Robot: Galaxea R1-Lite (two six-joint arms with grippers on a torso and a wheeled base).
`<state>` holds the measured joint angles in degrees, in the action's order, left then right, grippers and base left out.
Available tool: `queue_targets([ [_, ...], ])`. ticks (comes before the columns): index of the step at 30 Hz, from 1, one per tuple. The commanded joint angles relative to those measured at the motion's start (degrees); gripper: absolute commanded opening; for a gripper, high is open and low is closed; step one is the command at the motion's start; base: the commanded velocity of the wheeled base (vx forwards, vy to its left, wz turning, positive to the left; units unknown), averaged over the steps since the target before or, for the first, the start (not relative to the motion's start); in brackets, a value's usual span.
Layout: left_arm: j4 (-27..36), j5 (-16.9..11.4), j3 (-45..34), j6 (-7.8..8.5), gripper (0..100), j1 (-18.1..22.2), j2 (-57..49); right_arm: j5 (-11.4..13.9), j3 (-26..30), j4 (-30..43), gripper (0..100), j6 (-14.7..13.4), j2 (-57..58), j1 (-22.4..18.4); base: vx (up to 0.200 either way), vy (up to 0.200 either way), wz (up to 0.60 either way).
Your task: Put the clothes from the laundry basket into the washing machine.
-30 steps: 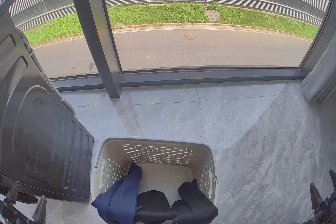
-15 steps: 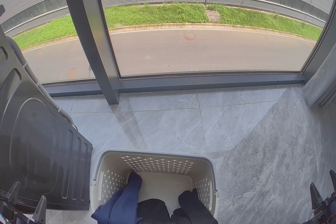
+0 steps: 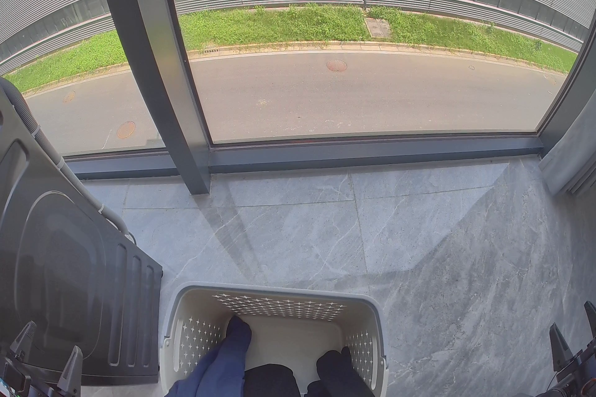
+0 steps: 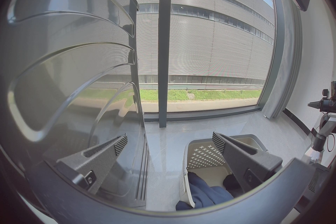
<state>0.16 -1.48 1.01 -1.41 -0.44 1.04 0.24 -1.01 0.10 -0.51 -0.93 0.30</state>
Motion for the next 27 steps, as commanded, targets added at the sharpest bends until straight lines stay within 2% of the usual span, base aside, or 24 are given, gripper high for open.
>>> queue_targets([
  [1, 0.0, 0.0, -0.9, 0.01, 100, 0.0, -0.9, 0.0, 0.9, 0.0, 100, 0.0, 0.9, 0.0, 0.0, 0.0, 0.0],
  [27, 0.0, 0.0, -0.9, 0.01, 100, 0.0, -0.9, 0.0, 0.9, 0.0, 100, 0.0, 0.9, 0.0, 0.0, 0.0, 0.0],
])
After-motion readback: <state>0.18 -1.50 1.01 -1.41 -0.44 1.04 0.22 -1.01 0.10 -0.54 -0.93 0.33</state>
